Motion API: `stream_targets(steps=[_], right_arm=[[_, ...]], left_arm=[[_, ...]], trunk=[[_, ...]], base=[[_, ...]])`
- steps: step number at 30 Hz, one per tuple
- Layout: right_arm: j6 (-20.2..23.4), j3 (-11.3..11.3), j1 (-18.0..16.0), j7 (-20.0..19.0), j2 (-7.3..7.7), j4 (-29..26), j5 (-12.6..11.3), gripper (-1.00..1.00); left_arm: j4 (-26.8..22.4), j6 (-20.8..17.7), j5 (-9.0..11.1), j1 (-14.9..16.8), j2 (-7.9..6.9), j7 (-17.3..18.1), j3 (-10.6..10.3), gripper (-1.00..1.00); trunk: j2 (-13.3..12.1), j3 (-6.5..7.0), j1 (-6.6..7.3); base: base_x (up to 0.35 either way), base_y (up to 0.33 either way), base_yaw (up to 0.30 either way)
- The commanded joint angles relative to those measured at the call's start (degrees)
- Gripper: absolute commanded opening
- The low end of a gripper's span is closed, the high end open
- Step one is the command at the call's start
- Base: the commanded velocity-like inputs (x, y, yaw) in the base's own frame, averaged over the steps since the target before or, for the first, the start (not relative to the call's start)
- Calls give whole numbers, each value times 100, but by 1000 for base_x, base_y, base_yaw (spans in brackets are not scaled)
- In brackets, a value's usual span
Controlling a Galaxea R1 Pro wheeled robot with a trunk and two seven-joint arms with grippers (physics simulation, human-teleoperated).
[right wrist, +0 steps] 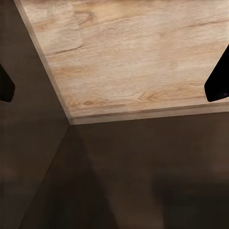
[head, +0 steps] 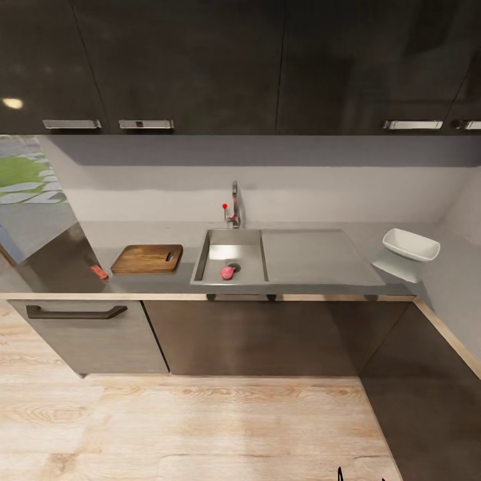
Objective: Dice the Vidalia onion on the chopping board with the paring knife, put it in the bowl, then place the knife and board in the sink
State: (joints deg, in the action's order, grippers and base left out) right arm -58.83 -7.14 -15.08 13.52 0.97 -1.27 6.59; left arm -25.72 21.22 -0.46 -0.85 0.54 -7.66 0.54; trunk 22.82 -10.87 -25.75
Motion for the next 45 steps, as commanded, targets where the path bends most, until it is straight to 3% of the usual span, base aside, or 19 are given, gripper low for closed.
stream_targets(steps=[1, 6, 7, 8, 9, 12, 15, 19, 21, 22, 25, 29, 32, 33, 37, 38, 41, 42, 45], right_arm=[[-14, -44, -4, 19, 0, 4, 62, 100], [-14, -42, -4, 19, -6, 4, 62, 100], [-14, -42, -4, 19, -7, 4, 62, 100], [-14, -42, -4, 19, -6, 4, 62, 100], [-14, -42, -4, 19, -3, 4, 62, 100], [-14, -42, -4, 19, -7, 4, 62, 100], [-14, -42, -4, 19, -8, 4, 62, 100], [-9, -42, -4, 19, -9, 4, 62, 100], [6, -42, -4, 19, -9, 4, 62, 100], [25, -42, -4, 19, -9, 4, 62, 100], [359, -42, -4, 1, -4, -4, 62, 100], [609, -44, -4, -6, -1, -12, 62, 100], [661, -42, -4, -7, 0, -13, 62, 100], [665, -42, -4, -7, 0, -13, 62, 100], [677, -42, -4, -7, 0, -15, 62, 100], [679, -42, -4, -8, 0, -17, 62, 100], [679, -42, -4, -8, 0, -18, 62, 100], [680, -42, -4, -10, 0, -15, 62, 100], [680, -42, -4, -10, 0, -14, 62, 100]], left_arm=[[-275, -297, -10, -3, 51, -16, 7, 100], [-1885, -2371, -21, -3, 146, -9, 4, 100], [-2076, -2579, -20, -3, 150, -9, 1, 100], [-2451, -2958, -18, -3, 162, -8, -5, 100], [-3133, -3597, -19, -3, 239, -8, -16, 100], [-3717, -4271, -22, 4, 342, -4, -23, 100], [-4813, -5606, -29, 31, 438, 11, -103, 100], [-5838, -6430, -43, 65, 504, 13, -383, 100], [-6121, -6733, -50, 252, 592, 8, -502, 100], [-6159, -6791, -50, 324, 614, 7, -520, 100], [-6281, -7373, -46, 960, 689, 9, -576, 100], [-6294, -7750, -33, 1720, 711, 10, -591, 100], [-6186, -7883, -3, 2769, 738, 10, -602, 100], [-6131, -7891, 0, 2935, 740, 10, -601, 100], [-5432, -7921, 14, 4154, 755, 6, -601, 100], [-4936, -7926, 22, 4823, 773, 3, -600, 100], [-4497, -7926, 51, 5401, 783, 2, -599, 100], [-4162, -7924, 144, 5879, 792, 0, -599, 100], [-3914, -7924, 304, 6230, 796, -4, -599, 100]], trunk=[[10, -10, -3], [10, -10, -3], [10, -10, -3], [10, -10, -3], [10, -10, -3], [10, -10, -3], [10, -10, -3], [10, -10, -3], [10, -10, -3], [10, -10, -3], [10, -10, -3], [10, -10, -3], [10, -10, -3], [10, -10, -3], [10, -10, -3], [10, -10, -3], [10, -10, -3], [10, -10, -3], [10, -10, -3]], base=[[0, 0, 0], [0, 0, 0], [0, 0, 0], [0, 0, 0], [0, 0, 0], [0, 0, 0], [0, 0, 0], [0, 0, 0], [0, 0, 0], [0, 0, 0], [0, 0, 0], [0, 0, 0], [0, 0, 0], [0, 0, 0], [0, 0, 0], [0, 0, 0], [0, 0, 0], [0, 0, 0], [0, 0, 0]])
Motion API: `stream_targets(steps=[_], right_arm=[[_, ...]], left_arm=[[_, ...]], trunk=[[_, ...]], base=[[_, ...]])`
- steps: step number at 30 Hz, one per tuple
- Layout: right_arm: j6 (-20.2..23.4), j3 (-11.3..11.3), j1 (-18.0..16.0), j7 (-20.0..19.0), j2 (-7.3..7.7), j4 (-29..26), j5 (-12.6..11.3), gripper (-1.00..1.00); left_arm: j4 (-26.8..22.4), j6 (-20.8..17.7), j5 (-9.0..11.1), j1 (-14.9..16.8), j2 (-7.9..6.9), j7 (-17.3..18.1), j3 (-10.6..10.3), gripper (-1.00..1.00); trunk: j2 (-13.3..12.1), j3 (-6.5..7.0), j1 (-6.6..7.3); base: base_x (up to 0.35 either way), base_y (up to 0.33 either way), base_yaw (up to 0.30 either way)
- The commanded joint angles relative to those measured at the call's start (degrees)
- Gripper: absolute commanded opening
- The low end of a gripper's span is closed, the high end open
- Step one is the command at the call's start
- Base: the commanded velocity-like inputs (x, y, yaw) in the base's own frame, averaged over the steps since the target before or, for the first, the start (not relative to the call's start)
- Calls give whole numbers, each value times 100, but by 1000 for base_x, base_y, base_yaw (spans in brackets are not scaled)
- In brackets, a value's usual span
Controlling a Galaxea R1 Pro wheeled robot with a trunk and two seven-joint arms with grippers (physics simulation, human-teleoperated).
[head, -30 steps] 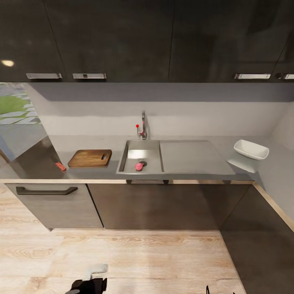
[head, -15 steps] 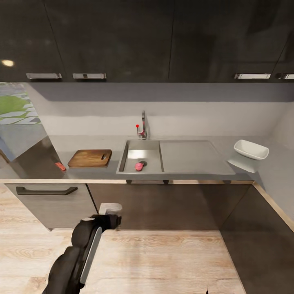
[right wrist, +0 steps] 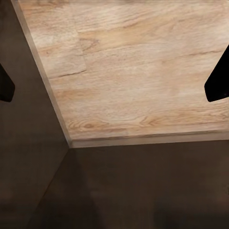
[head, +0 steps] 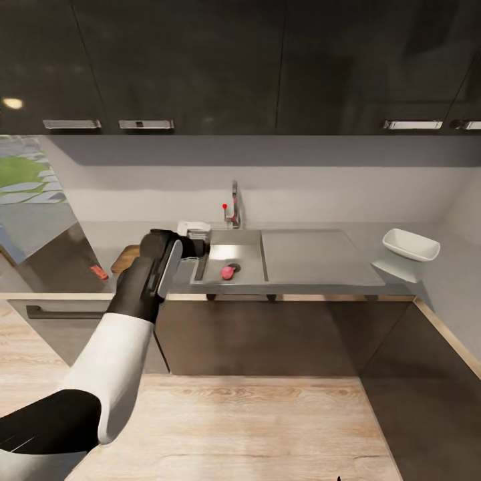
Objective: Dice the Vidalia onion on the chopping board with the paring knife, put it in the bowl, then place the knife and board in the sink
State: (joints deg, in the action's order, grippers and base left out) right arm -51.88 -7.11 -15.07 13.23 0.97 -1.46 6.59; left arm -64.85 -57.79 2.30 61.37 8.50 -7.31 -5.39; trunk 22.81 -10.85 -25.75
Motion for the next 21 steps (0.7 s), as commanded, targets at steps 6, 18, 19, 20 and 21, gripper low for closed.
stream_targets(steps=[6, 18, 19, 20, 21], right_arm=[[-15, -45, -6, 18, -2, 5, 62, 100], [-15, -45, -5, 30, 5, 12, 62, 100], [-15, -45, -5, 30, 6, 12, 62, 100], [-15, -45, -5, 30, 4, 12, 62, 100], [-15, -45, -5, 31, 5, 13, 62, 100]], left_arm=[[458, -25, 350, 273, -4, -33, -19, 100], [480, -27, 366, 252, -84, -23, -35, 100], [478, -26, 364, 251, -91, -24, -33, 100], [477, -25, 363, 249, -97, -24, -31, 100], [479, -24, 361, 248, -105, -25, -29, 100]], trunk=[[11, -12, -3], [11, -12, -3], [11, -12, -3], [11, -12, -3], [11, -12, -3]], base=[[0, 0, 0], [0, 0, 0], [0, 0, 0], [6, -7, 0], [34, -37, 0]])
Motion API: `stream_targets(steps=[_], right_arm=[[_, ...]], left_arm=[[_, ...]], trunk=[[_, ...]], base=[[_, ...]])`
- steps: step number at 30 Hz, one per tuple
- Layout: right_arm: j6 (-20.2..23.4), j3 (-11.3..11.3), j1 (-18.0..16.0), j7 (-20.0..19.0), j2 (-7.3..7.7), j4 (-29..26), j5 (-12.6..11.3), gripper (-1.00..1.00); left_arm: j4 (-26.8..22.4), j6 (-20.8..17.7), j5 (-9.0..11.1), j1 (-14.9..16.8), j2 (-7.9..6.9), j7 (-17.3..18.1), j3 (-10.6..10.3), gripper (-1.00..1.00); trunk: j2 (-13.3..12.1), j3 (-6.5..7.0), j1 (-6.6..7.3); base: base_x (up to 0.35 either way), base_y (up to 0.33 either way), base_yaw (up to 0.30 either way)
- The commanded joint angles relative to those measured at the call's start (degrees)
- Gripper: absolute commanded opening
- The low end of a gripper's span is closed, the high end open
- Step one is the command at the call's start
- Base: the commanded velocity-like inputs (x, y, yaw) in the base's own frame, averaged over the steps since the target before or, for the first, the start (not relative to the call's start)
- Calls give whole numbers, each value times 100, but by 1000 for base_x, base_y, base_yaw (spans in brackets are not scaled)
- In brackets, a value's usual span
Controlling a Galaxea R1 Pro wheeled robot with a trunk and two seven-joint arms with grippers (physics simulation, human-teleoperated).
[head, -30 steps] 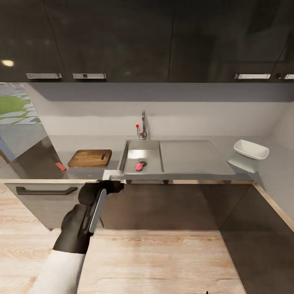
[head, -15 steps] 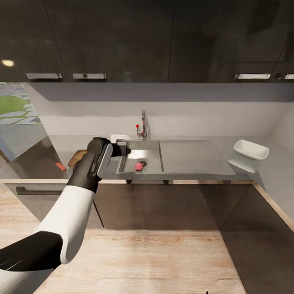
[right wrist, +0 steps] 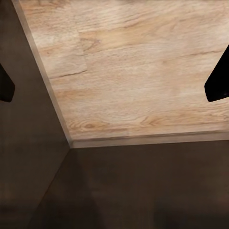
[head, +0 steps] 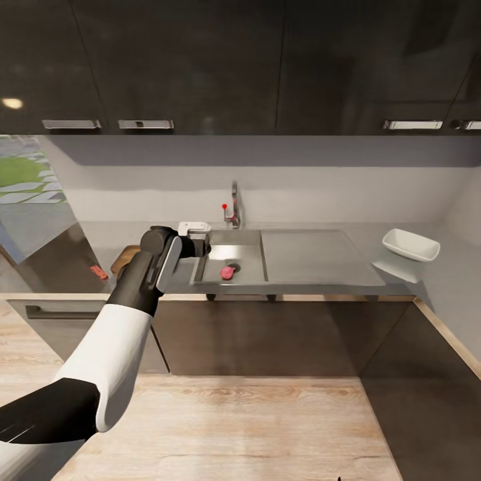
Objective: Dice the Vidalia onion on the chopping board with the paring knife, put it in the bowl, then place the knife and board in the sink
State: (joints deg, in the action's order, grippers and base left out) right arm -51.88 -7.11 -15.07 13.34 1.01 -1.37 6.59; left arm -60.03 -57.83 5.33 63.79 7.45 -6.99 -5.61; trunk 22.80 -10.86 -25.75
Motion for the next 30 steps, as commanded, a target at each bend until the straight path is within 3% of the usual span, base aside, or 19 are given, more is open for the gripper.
stream_targets(steps=[1, 17, 23, 30], right_arm=[[-15, -45, -5, 20, 1, 5, 62, 100], [-15, -45, -5, 28, 9, 14, 62, 100], [-15, -45, -5, 24, 19, 14, 62, 100], [-15, -45, -5, 28, 22, 14, 62, 100]], left_arm=[[-4, -20, 58, 5, -4, -57, -6, 100], [363, -9, 64, 2, -3, -63, 0, 100], [478, -1, 69, -4, -15, -62, 433, 100], [552, 4, 70, -6, -16, -65, 528, 100]], trunk=[[11, -12, -4], [11, -12, -4], [11, -12, -4], [11, -12, -4]], base=[[49, -54, 0], [178, -202, 0], [213, -232, 0], [254, -43, 0]])
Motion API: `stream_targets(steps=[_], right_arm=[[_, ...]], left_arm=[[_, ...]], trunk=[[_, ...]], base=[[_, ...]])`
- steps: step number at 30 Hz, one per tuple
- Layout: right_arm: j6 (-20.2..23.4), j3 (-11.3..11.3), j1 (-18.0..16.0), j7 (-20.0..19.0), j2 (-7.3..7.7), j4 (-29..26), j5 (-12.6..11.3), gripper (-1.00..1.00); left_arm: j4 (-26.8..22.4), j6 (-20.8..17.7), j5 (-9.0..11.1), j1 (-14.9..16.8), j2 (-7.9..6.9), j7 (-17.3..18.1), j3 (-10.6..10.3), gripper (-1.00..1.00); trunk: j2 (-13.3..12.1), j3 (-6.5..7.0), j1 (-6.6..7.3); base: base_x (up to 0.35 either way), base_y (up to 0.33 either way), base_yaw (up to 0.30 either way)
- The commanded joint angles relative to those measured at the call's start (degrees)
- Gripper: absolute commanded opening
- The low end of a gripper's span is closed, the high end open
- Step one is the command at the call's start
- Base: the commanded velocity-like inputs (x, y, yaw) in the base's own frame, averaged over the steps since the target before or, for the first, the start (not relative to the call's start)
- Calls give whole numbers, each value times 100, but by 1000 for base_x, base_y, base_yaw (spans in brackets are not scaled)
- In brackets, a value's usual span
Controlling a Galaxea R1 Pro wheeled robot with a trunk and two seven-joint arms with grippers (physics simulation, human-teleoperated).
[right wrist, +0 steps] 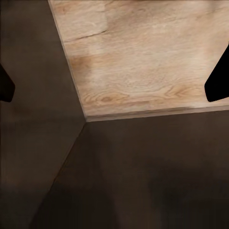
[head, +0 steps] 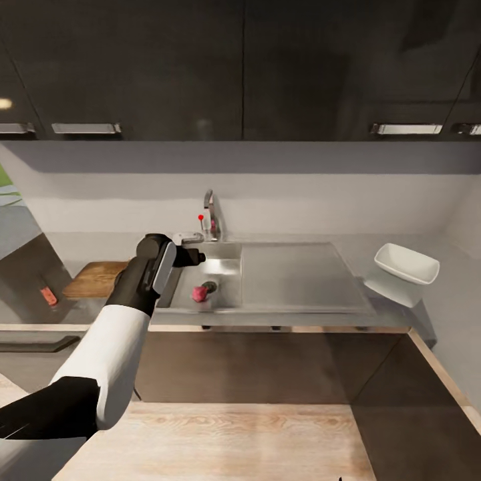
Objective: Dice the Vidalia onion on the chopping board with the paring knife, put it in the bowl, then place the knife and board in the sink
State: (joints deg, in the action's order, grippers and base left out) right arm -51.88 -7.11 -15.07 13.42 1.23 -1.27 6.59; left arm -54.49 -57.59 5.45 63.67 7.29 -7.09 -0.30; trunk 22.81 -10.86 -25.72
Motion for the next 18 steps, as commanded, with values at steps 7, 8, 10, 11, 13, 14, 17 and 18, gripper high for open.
stream_targets(steps=[7, 8, 10, 11, 13, 14, 17, 18], right_arm=[[-7, -44, -5, 12, 23, 12, 62, 100], [-7, -44, -5, 12, 22, 12, 62, 100], [-7, -44, -5, 11, 20, 13, 62, 100], [-6, -44, -5, 11, 19, 13, 62, 100], [-6, -44, -5, 11, 18, 13, 62, 100], [-6, -44, -5, 11, 18, 13, 62, 100], [-6, -44, -5, 5, 10, 13, 62, 100], [-5, -44, -5, 5, 9, 13, 62, 100]], left_arm=[[66, -16, 53, 5, -44, -56, 5, 100], [89, -16, 53, 5, -53, -56, 4, 100], [130, -15, 52, 5, -61, -56, 4, 100], [155, -12, 52, 5, -64, -56, 5, 100], [178, -10, 51, 5, -67, -56, 4, 100], [186, -9, 51, 5, -70, -56, 4, 100], [198, -4, 49, -8, -76, -62, 4, 100], [197, -3, 48, -23, -77, -62, 4, 100]], trunk=[[11, -11, -6], [11, -11, -6], [11, -11, -6], [11, -11, -6], [11, -11, -6], [11, -11, -6], [11, -23, -6], [11, -29, -6]], base=[[238, 19, 0], [135, 91, 0], [78, 103, 0], [44, 69, 0], [29, 45, 0], [15, 23, 0], [5, 8, 0], [2, 4, 0]])
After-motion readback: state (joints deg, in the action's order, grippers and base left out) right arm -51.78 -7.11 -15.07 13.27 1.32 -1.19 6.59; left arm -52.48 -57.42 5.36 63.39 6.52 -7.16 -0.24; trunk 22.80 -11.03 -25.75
